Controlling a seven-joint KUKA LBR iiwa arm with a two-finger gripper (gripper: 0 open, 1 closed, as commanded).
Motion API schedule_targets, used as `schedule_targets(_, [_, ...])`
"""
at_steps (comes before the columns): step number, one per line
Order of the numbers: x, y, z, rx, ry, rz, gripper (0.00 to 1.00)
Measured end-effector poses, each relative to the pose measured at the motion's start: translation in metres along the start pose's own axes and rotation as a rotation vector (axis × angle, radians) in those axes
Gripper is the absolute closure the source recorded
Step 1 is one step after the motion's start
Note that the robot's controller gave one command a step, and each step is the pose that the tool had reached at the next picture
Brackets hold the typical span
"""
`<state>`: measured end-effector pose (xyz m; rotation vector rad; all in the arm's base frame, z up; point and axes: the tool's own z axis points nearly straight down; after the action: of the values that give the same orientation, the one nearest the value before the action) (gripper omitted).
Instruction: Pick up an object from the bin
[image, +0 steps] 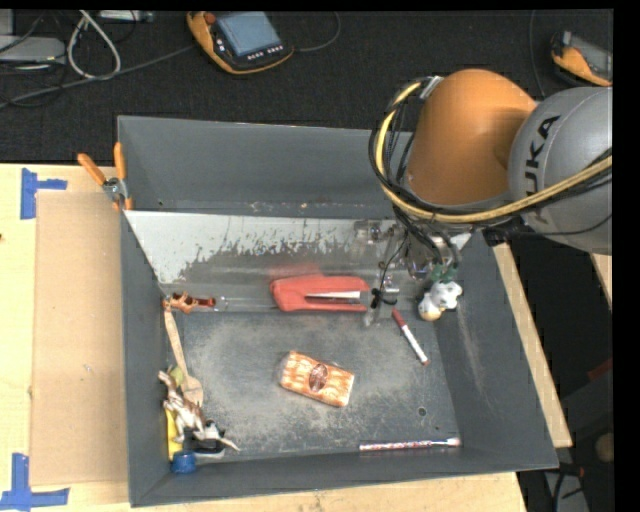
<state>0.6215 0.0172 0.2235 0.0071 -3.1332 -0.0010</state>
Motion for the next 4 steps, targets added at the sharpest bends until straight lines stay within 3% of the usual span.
schedule_targets(1, [-0.001, 0.000, -0.005, 0.000, -0.008, 0.000, 0.00])
schedule_targets(2, [0.008, 0.033, 0.053, -0.001, -0.003, -0.063, 0.00])
schedule_targets(3, [0.016, 0.057, 0.046, -0.001, -0.014, -0.060, 0.00])
schedule_targets(4, [0.057, 0.031, 0.126, 0.000, 0.008, -0.031, 0.00])
